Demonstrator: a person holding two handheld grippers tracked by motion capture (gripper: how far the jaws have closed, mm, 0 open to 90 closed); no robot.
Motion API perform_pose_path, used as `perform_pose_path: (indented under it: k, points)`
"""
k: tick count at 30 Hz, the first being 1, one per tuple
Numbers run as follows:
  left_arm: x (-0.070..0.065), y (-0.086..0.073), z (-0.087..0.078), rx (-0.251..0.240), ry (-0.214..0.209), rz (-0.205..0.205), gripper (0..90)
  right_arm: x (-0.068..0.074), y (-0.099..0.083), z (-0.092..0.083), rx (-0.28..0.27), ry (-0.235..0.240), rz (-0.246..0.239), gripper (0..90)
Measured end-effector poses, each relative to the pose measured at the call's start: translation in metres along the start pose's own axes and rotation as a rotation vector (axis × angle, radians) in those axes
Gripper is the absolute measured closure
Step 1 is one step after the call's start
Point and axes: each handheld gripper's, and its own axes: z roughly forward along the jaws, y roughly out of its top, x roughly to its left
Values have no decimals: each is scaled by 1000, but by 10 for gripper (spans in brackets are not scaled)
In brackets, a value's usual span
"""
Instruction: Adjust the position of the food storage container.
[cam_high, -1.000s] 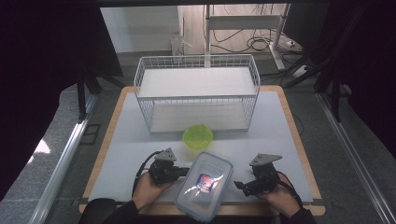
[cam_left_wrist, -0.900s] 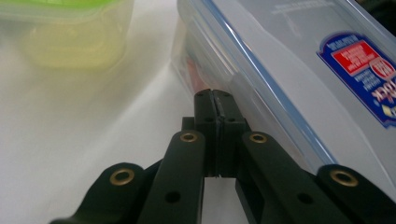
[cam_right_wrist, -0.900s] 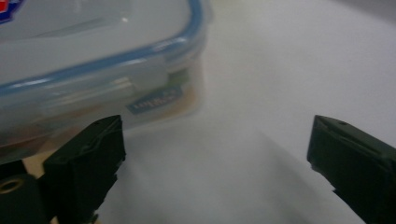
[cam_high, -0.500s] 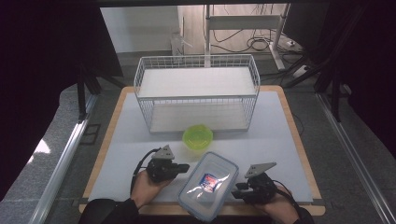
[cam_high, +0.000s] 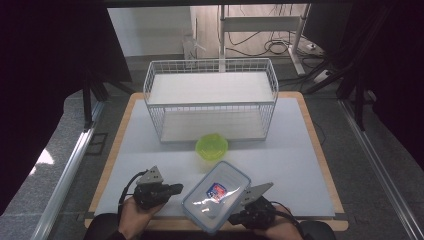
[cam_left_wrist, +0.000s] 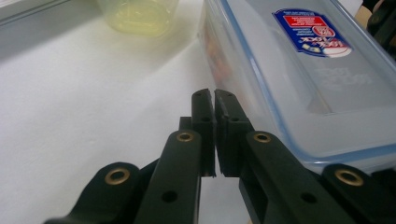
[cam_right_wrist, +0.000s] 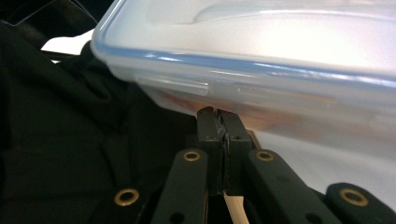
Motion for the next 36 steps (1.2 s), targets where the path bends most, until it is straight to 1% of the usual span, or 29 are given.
perform_pose_path:
  k: [2,4,6,8,10,12,13,14,15,16,17,18,19,20,21,22,23,24,25,29,31,32,35,36]
  points:
    - [0,-2,-2,2,12,-1,874,2,5,10,11,12,-14,895]
    - [-1,-5,-6,7,33,-2,874,3,9,14,30,18,-34,894]
    - [-2,-11,-12,13,47,-10,874,-1,7,6,24,-15,-19,893]
    - [-4,-18,-19,15,54,-22,875,-11,2,-8,-6,-49,19,894]
    - [-10,-25,-25,20,48,-35,875,-20,-3,-25,-29,-110,47,894]
    - [-17,-33,-29,25,27,-46,875,-32,-8,-41,-66,-177,84,894]
    - [-23,-37,-29,36,5,-54,875,-36,-9,-46,-79,-202,99,894]
    - [-27,-39,-28,49,-6,-50,875,-44,-10,-52,-99,-237,121,895]
    - [-27,-39,-28,49,-6,-50,875,-44,-10,-52,-99,-237,121,895]
    - [-34,-40,-24,75,-33,-40,875,-50,-11,-55,-115,-244,142,895]
    - [-38,-41,-21,83,-47,-35,875,-58,-9,-56,-134,-251,169,895]
    - [-43,-41,-17,94,-72,-35,874,-65,-6,-53,-128,-273,173,894]
    - [-46,-41,-14,100,-88,-36,873,-67,-5,-51,-125,-281,166,894]
    - [-47,-41,-11,105,-93,-37,871,-69,-3,-49,-123,-286,166,894]
    - [-48,-40,-9,106,-110,-49,869,-71,0,-47,-123,-285,166,894]
    - [-47,-40,-6,101,-139,-67,865,-72,2,-45,-119,-284,164,894]
    - [-48,-38,-3,98,-159,-80,864,-73,4,-42,-106,-289,154,896]
    - [-48,-38,-2,104,-177,-83,880,-72,4,-40,-97,-297,148,897]
    - [-49,-37,0,101,-182,-86,880,-72,4,-40,-94,-306,150,897]
    - [-45,-34,1,90,-155,-104,887,-70,2,-45,-97,-317,168,898]
    - [-40,-33,1,84,-133,-117,887,-67,0,-47,-92,-315,173,898]
    - [-40,-33,1,84,-133,-117,885,-67,0,-47,-92,-315,173,898]
    - [-28,-30,0,72,-85,-142,875,-61,-4,-47,-73,-298,172,898]
    - [-24,-29,0,74,-75,-151,870,-59,-4,-46,-73,-258,173,898]
